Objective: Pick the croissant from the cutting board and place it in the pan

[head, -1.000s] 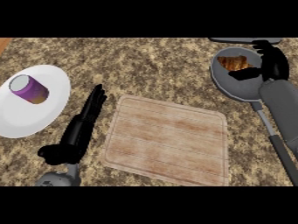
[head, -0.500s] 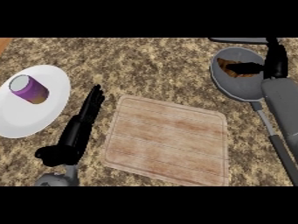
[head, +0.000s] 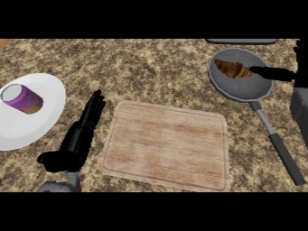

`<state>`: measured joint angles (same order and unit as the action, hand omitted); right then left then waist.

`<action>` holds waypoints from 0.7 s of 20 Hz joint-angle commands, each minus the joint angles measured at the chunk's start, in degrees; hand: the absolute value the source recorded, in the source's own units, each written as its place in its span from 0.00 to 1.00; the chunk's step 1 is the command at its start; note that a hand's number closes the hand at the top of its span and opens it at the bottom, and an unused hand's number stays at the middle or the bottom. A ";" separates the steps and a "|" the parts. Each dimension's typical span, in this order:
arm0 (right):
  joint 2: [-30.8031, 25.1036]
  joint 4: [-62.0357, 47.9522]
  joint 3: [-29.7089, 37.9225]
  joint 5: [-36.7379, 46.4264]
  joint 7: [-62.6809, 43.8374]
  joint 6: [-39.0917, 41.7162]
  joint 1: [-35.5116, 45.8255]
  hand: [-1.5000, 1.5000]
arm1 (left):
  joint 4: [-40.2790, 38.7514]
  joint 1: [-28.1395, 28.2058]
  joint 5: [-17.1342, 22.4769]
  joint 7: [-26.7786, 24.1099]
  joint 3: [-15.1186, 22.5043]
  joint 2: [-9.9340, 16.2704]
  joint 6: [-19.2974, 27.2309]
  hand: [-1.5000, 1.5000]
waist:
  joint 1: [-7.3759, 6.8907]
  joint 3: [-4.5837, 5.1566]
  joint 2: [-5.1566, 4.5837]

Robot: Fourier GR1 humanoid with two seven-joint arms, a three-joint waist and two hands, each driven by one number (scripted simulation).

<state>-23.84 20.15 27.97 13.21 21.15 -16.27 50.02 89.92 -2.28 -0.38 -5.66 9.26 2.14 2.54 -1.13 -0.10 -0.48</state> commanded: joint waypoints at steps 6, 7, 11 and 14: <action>-0.87 5.80 -0.26 -5.98 7.38 19.48 -11.24 0.00 | 3.42 2.83 -0.32 1.41 -0.39 1.26 -0.43 0.50 | 1.07 0.08 0.57; 0.29 10.31 -0.98 -6.62 7.57 19.39 -14.05 0.00 | 1.69 1.80 -0.42 0.94 -0.44 -0.03 0.37 0.50 | 1.62 0.12 0.73; 0.39 22.23 -3.89 -7.88 1.49 20.84 -18.88 0.00 | 2.14 1.73 1.87 1.55 -3.32 2.30 -2.38 0.50 | 1.68 0.15 0.75; 2.20 32.39 -4.86 -9.66 -0.04 22.21 -26.82 0.00 | -0.72 2.97 -0.84 -1.86 -0.80 0.02 -0.96 0.50 | 2.10 0.18 0.83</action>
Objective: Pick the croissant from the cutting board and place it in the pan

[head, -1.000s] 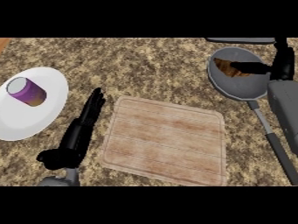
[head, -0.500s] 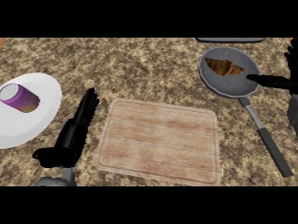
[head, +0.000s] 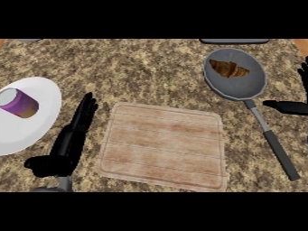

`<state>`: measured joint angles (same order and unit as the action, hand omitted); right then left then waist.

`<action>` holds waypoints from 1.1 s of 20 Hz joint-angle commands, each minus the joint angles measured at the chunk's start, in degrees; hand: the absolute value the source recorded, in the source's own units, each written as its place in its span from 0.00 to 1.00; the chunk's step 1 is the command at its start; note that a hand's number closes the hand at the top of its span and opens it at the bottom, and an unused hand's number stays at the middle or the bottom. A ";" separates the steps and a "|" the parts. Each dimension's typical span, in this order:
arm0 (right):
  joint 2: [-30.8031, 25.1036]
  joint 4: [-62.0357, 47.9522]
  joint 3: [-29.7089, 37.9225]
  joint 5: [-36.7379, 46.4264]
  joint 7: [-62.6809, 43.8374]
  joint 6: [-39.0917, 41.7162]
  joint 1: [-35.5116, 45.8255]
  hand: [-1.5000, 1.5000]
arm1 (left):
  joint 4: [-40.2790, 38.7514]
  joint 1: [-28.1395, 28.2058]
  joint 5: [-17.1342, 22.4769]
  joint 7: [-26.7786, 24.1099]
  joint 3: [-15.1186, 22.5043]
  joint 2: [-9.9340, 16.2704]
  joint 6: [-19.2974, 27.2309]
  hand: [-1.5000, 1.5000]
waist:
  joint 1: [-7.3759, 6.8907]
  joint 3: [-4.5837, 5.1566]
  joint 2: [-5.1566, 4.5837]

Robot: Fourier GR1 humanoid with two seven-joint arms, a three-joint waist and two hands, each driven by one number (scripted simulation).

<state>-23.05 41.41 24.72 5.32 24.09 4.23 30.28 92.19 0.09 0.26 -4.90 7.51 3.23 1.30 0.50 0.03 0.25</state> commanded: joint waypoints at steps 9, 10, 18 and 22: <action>0.52 18.40 -4.48 -2.37 -7.39 0.49 -11.79 0.00 | -4.25 -4.42 -2.33 -0.62 -0.75 -2.56 0.88 0.50 | -0.47 -0.03 -0.23; 4.01 26.04 -6.53 -1.87 -7.84 -0.13 -18.26 0.00 | -1.90 -2.85 -0.37 1.18 -1.49 -1.47 -0.62 0.50 | -0.26 -0.01 -0.14; 3.59 29.80 -8.08 -0.10 -12.76 -3.43 -18.85 0.00 | 0.25 -0.02 -1.92 0.10 -0.38 -1.38 -1.60 0.50 | -0.40 -0.01 -0.13; 2.66 21.81 -7.14 2.48 -4.79 -5.94 -16.97 0.00 | -5.19 -2.54 -1.45 -2.77 -1.95 -2.26 -1.74 0.50 | -0.58 -0.03 -0.26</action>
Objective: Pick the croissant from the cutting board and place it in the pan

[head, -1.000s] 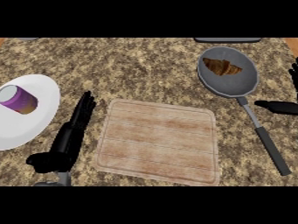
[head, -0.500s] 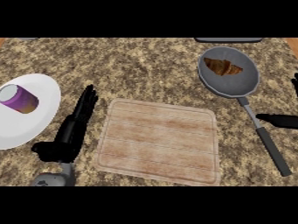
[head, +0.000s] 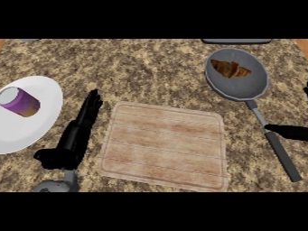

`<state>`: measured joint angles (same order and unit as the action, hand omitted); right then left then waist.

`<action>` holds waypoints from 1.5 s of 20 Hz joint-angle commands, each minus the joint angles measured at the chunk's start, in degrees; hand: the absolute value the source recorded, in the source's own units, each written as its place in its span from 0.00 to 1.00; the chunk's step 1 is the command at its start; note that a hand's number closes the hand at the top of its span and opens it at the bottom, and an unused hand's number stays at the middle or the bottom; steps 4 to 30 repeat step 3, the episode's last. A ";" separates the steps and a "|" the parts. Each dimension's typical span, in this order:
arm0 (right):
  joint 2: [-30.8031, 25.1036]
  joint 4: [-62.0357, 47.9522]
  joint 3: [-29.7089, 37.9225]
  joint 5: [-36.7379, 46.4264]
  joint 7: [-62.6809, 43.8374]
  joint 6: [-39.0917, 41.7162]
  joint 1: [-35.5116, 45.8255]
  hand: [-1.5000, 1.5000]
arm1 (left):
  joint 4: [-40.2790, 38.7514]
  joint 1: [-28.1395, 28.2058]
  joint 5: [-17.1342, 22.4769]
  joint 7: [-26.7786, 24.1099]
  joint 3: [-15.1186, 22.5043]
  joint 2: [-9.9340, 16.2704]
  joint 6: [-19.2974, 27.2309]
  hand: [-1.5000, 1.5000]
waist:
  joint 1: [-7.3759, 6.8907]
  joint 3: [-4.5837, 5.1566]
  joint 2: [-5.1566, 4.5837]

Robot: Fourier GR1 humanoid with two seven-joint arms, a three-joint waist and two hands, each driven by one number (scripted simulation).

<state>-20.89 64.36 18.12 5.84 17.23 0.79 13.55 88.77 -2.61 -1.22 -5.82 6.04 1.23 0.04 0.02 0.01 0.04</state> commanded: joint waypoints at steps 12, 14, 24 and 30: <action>-2.14 0.82 -0.44 2.85 -1.38 -2.26 1.47 0.00 | -0.60 -2.89 -0.16 1.31 -1.53 0.09 0.28 0.50 | -0.01 -0.01 -0.05; -2.14 0.82 -0.44 2.85 -1.38 -2.26 1.47 0.00 | -0.60 -2.89 -0.16 1.31 -1.53 0.09 0.28 0.50 | -0.01 -0.01 -0.05; -2.14 0.82 -0.44 2.85 -1.38 -2.26 1.47 0.00 | -0.60 -2.89 -0.16 1.31 -1.53 0.09 0.28 0.50 | -0.01 -0.01 -0.05; -2.14 0.82 -0.44 2.85 -1.38 -2.26 1.47 0.00 | -0.60 -2.89 -0.16 1.31 -1.53 0.09 0.28 0.50 | -0.01 -0.01 -0.05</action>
